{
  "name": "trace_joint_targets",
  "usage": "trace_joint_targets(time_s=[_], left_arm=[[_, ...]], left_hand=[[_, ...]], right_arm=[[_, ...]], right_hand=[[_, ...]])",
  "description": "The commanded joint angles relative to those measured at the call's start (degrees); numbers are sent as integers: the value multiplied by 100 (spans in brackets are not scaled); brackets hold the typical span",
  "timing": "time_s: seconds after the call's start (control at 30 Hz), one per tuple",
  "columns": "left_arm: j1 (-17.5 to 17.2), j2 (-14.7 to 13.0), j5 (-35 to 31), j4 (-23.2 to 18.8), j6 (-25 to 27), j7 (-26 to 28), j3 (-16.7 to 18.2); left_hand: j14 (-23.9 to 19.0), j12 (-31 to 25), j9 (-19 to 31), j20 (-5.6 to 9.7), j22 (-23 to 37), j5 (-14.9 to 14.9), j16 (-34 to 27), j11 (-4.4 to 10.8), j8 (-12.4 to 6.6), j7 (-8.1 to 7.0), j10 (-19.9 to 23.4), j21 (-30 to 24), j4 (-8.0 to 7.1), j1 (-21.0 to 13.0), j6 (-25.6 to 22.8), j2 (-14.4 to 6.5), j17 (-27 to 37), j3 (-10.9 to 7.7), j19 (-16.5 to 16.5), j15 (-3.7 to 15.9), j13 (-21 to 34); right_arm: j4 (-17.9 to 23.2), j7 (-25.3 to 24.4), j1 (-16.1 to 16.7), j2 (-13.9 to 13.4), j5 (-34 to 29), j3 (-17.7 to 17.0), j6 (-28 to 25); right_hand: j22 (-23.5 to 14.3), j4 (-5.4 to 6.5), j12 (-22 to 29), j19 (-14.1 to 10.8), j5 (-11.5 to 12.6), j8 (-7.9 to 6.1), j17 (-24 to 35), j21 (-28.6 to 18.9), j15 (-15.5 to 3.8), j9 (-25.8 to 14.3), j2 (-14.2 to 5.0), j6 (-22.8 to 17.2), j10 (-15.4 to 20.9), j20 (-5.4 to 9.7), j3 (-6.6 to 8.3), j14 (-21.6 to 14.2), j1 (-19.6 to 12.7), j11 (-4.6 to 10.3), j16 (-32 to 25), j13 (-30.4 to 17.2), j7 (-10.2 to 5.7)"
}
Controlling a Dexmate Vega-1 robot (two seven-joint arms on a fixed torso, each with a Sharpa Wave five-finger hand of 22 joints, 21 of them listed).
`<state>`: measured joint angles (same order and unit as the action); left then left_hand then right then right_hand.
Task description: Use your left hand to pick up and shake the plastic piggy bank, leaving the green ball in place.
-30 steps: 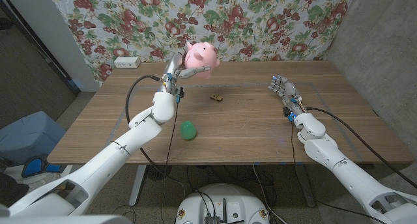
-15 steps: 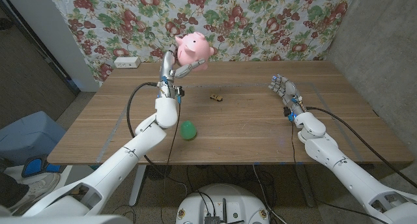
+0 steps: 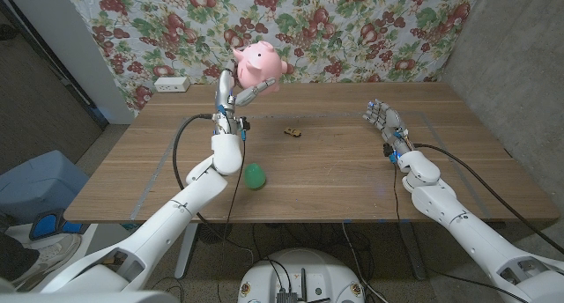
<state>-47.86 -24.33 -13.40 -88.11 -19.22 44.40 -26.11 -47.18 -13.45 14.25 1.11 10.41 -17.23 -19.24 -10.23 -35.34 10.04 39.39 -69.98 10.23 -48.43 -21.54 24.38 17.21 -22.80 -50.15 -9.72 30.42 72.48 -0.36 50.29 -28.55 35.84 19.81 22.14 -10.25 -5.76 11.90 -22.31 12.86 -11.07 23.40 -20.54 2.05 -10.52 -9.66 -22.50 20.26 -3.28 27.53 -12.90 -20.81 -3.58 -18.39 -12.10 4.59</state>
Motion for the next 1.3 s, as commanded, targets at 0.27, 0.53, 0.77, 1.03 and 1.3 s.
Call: trace_joint_targets(time_s=[0.27, 0.53, 0.77, 1.03, 1.3], left_arm=[[-38, -371, 152, -818, 1484, -1071, -43], [66, -834, 227, -1433, 2603, -1964, -190], [219, -1175, 261, -1835, 3383, -2595, -354], [366, -1385, 321, -2031, 3773, -2964, -503], [423, -1442, 354, -2066, 3842, -2988, -580]], left_hand=[[-2106, -17, 136, 909, -5, -43, -45, 2083, -30, -1348, 2135, -39, -16, -2660, -2563, -2633, 18, -367, 1037, 2357, 28], [-2112, -4, 143, 909, -6, -45, -46, 2072, -27, -1357, 2130, -50, -15, -2656, -2557, -2629, 21, -374, 1042, 2357, 29], [-2102, 5, 140, 910, -12, -48, -38, 2063, -20, -1337, 2129, -48, -12, -2657, -2557, -2628, 18, -388, 1058, 2358, 33], [-2102, 12, 142, 913, -14, -50, -36, 2053, -13, -1334, 2129, -53, -10, -2659, -2552, -2626, 21, -401, 1073, 2358, 43], [-2097, 24, 145, 911, -13, -50, -29, 2045, -10, -1333, 2120, -61, -10, -2657, -2551, -2622, 18, -409, 1083, 2358, 49]], right_arm=[[72, -62, 60, -12, 14, -32, 12], [115, -67, 105, -33, -2, -25, 14], [156, -75, 135, -37, 6, -30, 11], [175, -46, 162, -62, -9, -27, 37], [182, -36, 189, -74, 14, -42, 35]], right_hand=[[-14, 0, 19, -26, -6, -17, 5, 31, 5, -32, -47, -72, 11, 3, 62, -64, -12, -3, 37, -12, -9], [-14, 1, 22, -27, -7, -16, 5, 39, 7, -32, -48, -70, 19, 0, 63, -63, -12, -1, 40, -12, -4], [-15, 3, 21, -26, -7, -16, 5, 47, 6, -31, -48, -71, 17, -6, 63, -70, -10, -11, 39, -12, -7], [-15, 5, 22, -29, -8, -18, 5, 54, 6, -31, -48, -75, 22, -11, 64, -66, -8, -16, 42, -12, -8], [-15, 6, 23, -27, -8, -16, 5, 62, 12, -31, -49, -73, 25, -10, 64, -65, -7, -17, 44, -12, -11]])
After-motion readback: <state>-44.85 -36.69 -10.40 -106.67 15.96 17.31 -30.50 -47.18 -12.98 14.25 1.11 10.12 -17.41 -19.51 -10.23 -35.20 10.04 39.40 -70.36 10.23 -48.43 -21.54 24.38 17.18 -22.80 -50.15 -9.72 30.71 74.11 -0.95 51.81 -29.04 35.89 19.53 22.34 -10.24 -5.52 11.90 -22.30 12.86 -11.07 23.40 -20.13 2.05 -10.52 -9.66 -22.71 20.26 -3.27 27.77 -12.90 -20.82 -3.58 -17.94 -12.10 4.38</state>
